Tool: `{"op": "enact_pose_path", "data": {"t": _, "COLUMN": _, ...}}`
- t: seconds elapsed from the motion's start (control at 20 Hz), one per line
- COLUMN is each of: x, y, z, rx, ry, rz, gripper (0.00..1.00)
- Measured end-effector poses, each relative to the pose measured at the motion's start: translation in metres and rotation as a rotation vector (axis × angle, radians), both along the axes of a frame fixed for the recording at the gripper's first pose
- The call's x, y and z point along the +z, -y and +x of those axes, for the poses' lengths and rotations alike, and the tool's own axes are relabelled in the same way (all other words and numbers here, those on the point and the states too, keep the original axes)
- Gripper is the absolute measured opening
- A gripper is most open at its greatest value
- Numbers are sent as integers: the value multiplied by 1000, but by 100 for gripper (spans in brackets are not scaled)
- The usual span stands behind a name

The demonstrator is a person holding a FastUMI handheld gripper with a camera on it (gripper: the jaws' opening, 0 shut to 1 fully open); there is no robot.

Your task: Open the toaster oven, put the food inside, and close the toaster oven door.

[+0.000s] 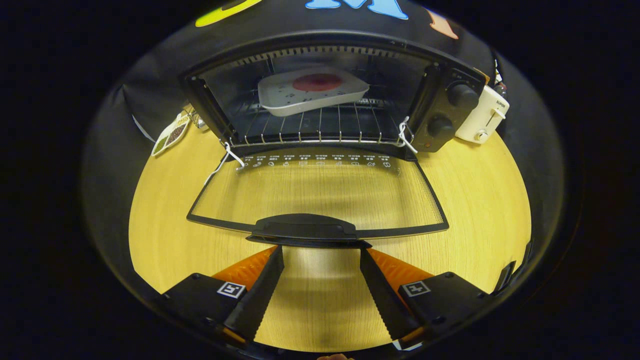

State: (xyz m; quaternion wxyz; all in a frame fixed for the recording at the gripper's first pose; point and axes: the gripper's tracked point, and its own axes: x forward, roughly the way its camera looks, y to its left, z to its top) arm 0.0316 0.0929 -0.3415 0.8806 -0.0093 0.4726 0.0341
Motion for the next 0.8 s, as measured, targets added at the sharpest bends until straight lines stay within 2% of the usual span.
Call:
{"op": "enact_pose_path", "data": {"t": 0.15, "x": 19, "y": 1, "z": -3, "rx": 26, "ry": 28, "rz": -4, "gripper": 98}}
{"op": "enact_pose_path", "data": {"t": 0.4, "x": 82, "y": 4, "z": 18, "rx": 99, "ry": 245, "rz": -59, "gripper": 98}}
{"op": "enact_pose_path", "data": {"t": 0.8, "x": 197, "y": 26, "z": 49, "rx": 79, "ry": 552, "rz": -29, "gripper": 99}}
